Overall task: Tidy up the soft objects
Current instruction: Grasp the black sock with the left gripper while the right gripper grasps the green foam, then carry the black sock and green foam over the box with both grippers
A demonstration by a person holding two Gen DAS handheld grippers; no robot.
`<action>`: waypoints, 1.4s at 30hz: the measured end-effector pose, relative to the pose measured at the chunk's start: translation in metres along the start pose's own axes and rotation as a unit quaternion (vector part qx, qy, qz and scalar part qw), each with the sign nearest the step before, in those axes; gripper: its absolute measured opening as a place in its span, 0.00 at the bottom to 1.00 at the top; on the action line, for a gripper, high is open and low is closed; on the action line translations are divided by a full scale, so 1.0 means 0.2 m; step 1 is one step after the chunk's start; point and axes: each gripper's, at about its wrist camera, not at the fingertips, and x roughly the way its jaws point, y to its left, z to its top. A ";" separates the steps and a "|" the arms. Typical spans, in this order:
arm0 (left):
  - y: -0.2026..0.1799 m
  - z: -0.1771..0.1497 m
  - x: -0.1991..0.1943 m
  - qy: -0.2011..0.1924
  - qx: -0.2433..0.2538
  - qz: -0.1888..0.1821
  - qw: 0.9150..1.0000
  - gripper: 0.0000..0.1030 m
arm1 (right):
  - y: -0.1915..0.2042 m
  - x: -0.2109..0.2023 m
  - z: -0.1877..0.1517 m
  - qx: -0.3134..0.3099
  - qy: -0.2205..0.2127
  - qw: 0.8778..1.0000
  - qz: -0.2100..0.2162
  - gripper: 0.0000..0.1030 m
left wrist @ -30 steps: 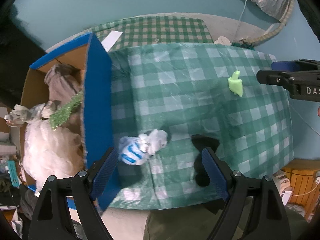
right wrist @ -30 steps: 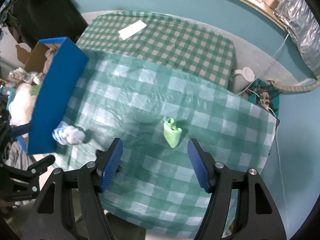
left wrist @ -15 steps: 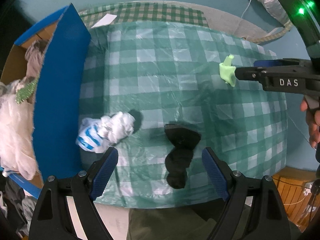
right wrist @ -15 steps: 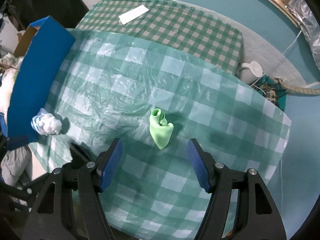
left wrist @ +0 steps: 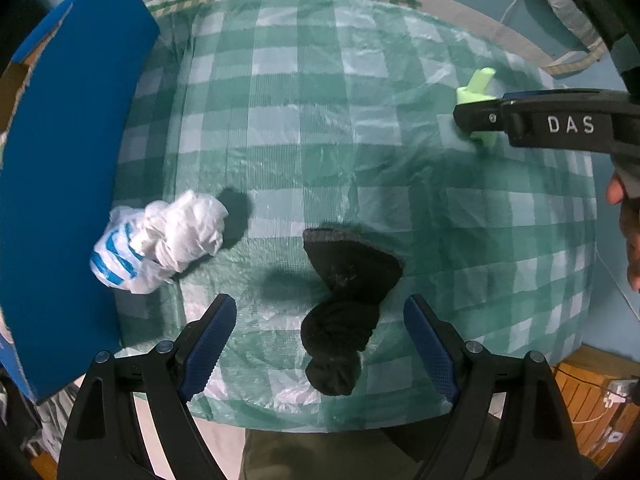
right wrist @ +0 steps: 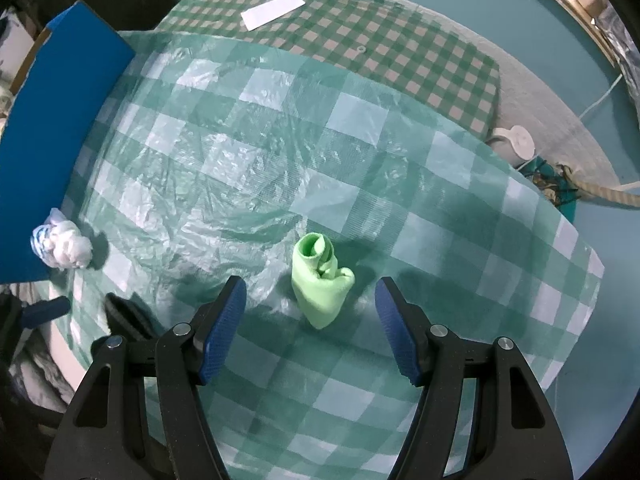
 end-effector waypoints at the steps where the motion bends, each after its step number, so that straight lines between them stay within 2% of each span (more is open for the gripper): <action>1: 0.00 0.00 0.01 0.002 -0.002 -0.002 1.000 0.84 | 0.00 0.01 0.00 -0.001 -0.001 1.000 -0.002 0.66; 5: 0.00 -0.02 0.08 0.015 -0.001 0.000 1.000 0.84 | 0.00 0.04 0.02 -0.003 0.000 1.000 -0.006 0.66; 7: -0.01 -0.03 0.10 0.017 0.004 0.002 1.000 0.84 | 0.01 0.05 0.03 -0.006 0.005 1.000 -0.003 0.62; 12: -0.03 -0.05 0.12 0.016 0.004 0.001 1.000 0.84 | 0.01 0.08 0.02 -0.009 0.019 1.000 -0.007 0.31; 13: -0.04 -0.04 0.13 0.014 0.006 0.001 1.000 0.81 | 0.01 0.07 0.02 -0.009 0.020 1.000 -0.006 0.30; 15: -0.06 -0.04 0.13 0.012 0.013 0.003 1.000 0.69 | 0.01 0.07 0.01 -0.008 0.019 1.000 -0.004 0.26; 17: -0.08 -0.02 0.13 0.017 0.020 0.003 1.000 0.48 | 0.01 0.07 0.01 -0.009 0.017 1.000 -0.002 0.25; 19: -0.12 -0.01 0.14 0.021 0.024 0.000 0.999 0.41 | 0.01 0.05 0.00 -0.009 0.015 1.000 0.001 0.25; 27: -0.11 -0.02 0.10 0.000 0.042 0.005 0.999 0.39 | 0.02 -0.05 -0.03 -0.008 0.000 1.000 0.004 0.25; 42: -0.01 -0.01 -0.25 -0.059 0.047 0.017 0.997 0.39 | 0.09 -0.30 -0.10 -0.007 -0.025 1.000 0.005 0.25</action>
